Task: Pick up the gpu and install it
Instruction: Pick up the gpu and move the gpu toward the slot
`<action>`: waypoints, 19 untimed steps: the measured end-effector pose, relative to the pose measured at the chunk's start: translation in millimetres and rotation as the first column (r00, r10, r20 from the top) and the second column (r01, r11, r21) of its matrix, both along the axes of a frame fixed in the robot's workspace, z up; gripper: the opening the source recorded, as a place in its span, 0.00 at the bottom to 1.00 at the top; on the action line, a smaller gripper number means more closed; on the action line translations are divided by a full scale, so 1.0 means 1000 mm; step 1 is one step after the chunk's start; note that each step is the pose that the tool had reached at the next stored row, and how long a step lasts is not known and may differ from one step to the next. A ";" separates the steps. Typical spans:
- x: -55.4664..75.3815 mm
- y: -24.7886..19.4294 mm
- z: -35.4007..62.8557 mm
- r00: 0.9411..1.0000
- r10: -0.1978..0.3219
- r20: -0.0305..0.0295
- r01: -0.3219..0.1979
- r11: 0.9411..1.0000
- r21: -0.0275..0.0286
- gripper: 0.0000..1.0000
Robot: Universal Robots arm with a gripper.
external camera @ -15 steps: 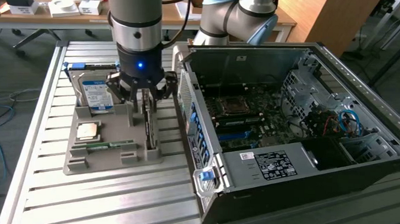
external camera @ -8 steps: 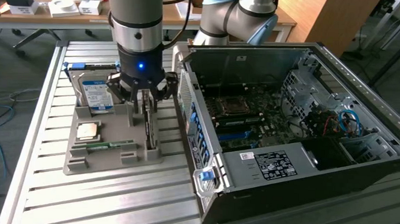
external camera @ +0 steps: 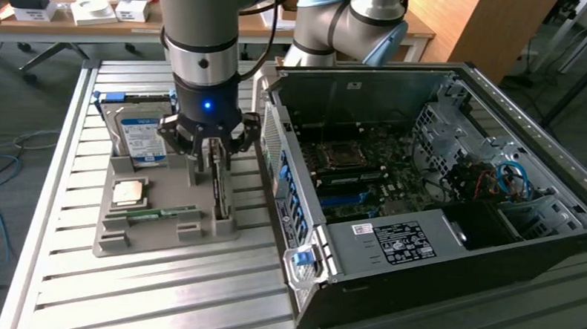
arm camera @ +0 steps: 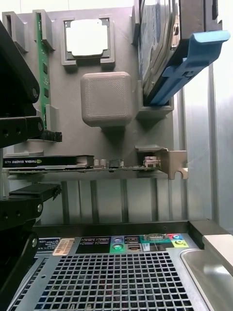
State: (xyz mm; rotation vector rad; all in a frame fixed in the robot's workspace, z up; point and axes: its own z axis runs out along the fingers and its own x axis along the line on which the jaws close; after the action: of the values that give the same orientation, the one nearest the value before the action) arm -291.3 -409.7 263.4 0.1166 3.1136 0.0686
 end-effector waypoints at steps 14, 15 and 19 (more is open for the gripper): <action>0.000 0.0000 -0.0130 1.000 0.000 0.000 0.000 1.000 0.000 0.47; 0.000 0.0000 -0.0138 1.000 0.000 0.000 0.000 1.000 0.000 0.47; 0.000 0.0000 -0.0155 1.000 0.000 0.000 0.000 1.000 0.000 0.47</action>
State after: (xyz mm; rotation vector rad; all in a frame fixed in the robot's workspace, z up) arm -290.8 -409.7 247.9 0.1167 3.1136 0.0687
